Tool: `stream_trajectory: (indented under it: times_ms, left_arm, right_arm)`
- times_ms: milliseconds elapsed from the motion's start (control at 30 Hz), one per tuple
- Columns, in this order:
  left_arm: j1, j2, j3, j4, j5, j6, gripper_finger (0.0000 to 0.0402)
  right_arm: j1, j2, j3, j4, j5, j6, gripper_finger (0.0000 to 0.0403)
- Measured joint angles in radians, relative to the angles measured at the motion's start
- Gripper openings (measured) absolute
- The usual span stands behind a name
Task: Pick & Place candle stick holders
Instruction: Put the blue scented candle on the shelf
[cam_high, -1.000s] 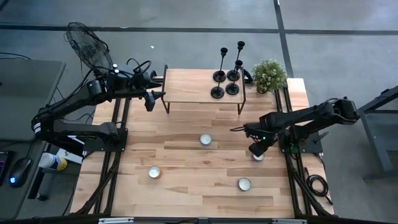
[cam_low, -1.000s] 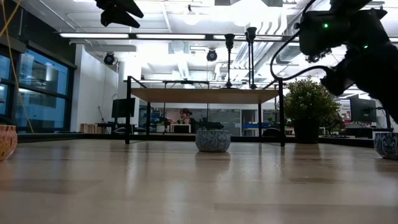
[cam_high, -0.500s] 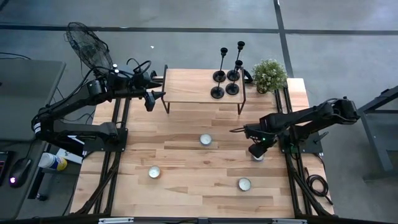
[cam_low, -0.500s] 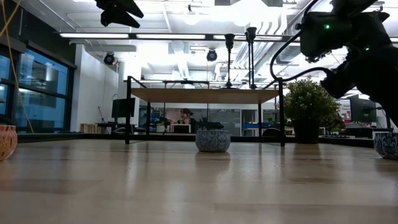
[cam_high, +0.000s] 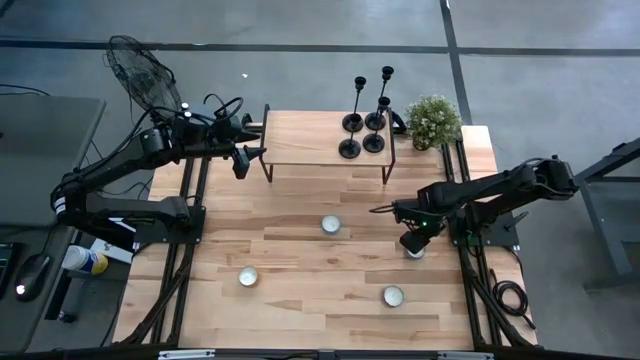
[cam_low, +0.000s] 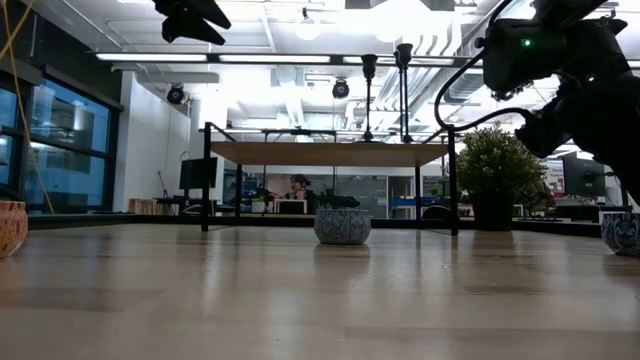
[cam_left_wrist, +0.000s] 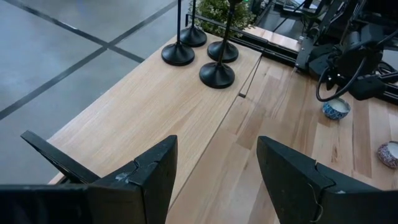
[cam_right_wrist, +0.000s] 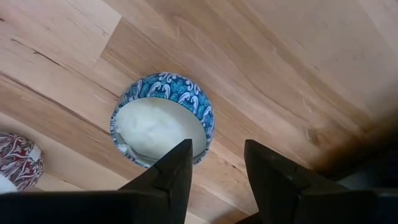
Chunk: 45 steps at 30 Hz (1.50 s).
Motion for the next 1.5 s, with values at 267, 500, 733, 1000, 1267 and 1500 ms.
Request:
stream_trajectory:
  times_ms: [267, 500, 733, 1000, 1267, 1500]
  left_arm:
    - [0.0, 0.0, 0.0, 0.0, 0.0, 0.0, 0.0216]
    - [0.0, 0.0, 0.0, 0.0, 0.0, 0.0, 0.0216]
    - [0.0, 0.0, 0.0, 0.0, 0.0, 0.0, 0.0216]
    - [0.0, 0.0, 0.0, 0.0, 0.0, 0.0, 0.0216]
    - [0.0, 0.0, 0.0, 0.0, 0.0, 0.0, 0.0216]
    - [0.0, 0.0, 0.0, 0.0, 0.0, 0.0, 0.0216]
  right_arm:
    - [0.0, 0.028, 0.001, -0.008, -0.042, 0.018, 0.015]
    - [0.0, 0.072, 0.001, 0.011, -0.047, 0.016, 0.0149]
    - [0.0, 0.078, 0.001, -0.002, -0.048, 0.011, 0.0133]
    - [0.0, 0.078, 0.001, 0.01, -0.059, 0.011, 0.0097]
    - [0.0, 0.078, 0.001, 0.023, -0.066, 0.011, 0.0083]
    - [0.0, 0.078, 0.001, 0.025, -0.06, 0.011, 0.0102]
